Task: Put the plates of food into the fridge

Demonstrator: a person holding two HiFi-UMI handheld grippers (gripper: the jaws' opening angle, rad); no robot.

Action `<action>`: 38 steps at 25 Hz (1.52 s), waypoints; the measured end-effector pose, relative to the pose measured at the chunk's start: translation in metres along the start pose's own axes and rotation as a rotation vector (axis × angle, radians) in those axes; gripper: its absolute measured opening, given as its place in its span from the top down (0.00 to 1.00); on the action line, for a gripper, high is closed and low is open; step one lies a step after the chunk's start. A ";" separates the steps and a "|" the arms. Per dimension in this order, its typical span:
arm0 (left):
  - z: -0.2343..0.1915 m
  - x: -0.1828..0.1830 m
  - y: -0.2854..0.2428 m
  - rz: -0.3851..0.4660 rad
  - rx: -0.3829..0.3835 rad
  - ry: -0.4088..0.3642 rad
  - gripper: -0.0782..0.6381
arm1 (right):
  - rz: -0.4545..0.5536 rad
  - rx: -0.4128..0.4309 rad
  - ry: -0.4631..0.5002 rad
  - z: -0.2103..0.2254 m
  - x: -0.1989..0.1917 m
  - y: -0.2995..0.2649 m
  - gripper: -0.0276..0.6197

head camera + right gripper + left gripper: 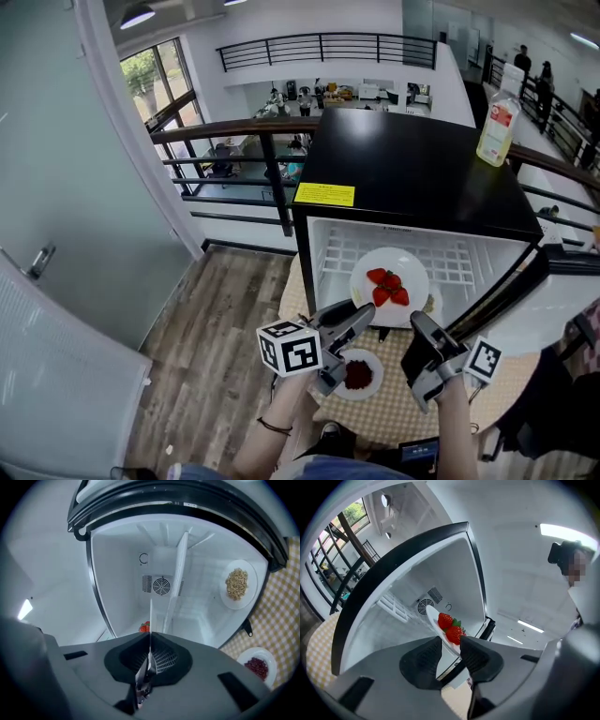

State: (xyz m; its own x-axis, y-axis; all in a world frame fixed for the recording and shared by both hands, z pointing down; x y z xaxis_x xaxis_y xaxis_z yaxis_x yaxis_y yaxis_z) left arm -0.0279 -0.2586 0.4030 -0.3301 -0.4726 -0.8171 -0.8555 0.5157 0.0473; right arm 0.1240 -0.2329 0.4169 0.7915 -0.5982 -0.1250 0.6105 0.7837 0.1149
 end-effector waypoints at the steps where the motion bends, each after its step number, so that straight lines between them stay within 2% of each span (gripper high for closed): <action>1: -0.005 0.005 -0.002 -0.001 0.011 -0.007 0.73 | 0.003 -0.001 0.007 -0.001 0.002 -0.007 0.92; 7: -0.032 0.024 -0.011 -0.026 0.091 -0.044 0.71 | 0.019 -0.025 0.033 -0.001 0.014 -0.041 0.92; 13: -0.037 0.023 -0.017 -0.027 0.135 -0.072 0.69 | 0.049 -0.029 -0.039 0.013 0.027 -0.050 0.92; 14: -0.037 0.021 -0.018 -0.036 0.137 -0.079 0.67 | 0.053 -0.027 -0.052 0.015 0.028 -0.052 0.92; 16: -0.038 0.015 -0.017 -0.075 0.148 -0.108 0.56 | 0.061 -0.025 -0.066 0.018 0.030 -0.055 0.92; 19: -0.038 0.007 -0.010 -0.095 0.165 -0.153 0.54 | 0.087 -0.036 -0.052 0.019 0.038 -0.054 0.92; 24: -0.025 0.000 0.022 -0.061 0.195 -0.160 0.54 | 0.123 -0.085 0.028 0.018 0.050 -0.059 0.92; 27: -0.014 -0.022 0.050 -0.080 0.217 -0.162 0.54 | 0.146 -0.132 0.085 0.014 0.055 -0.066 0.92; 31: -0.013 -0.058 0.097 -0.147 0.295 -0.194 0.54 | 0.162 -0.174 0.116 0.012 0.060 -0.082 0.92; 33: -0.016 -0.070 0.120 -0.160 0.346 -0.195 0.54 | 0.156 -0.203 0.165 0.012 0.062 -0.087 0.92; 38: -0.023 -0.079 0.153 -0.110 0.421 -0.129 0.54 | 0.131 -0.273 0.336 0.002 0.059 -0.096 0.88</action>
State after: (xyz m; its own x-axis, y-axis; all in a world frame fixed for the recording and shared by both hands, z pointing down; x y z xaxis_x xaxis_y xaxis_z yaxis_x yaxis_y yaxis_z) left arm -0.1416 -0.1590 0.4882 -0.1709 -0.4623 -0.8701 -0.6370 0.7256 -0.2603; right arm 0.1118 -0.3435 0.4001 0.7807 -0.4390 -0.4448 0.4402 0.8915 -0.1072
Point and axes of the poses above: the fingertips, and each gripper's own axes: y backward along the fingers, z to its right, x out of its top, the point moved 3 cm from there along y, backward along the fingers, and after that the axes turned 4 degrees about -y, right-handed, at the moved point
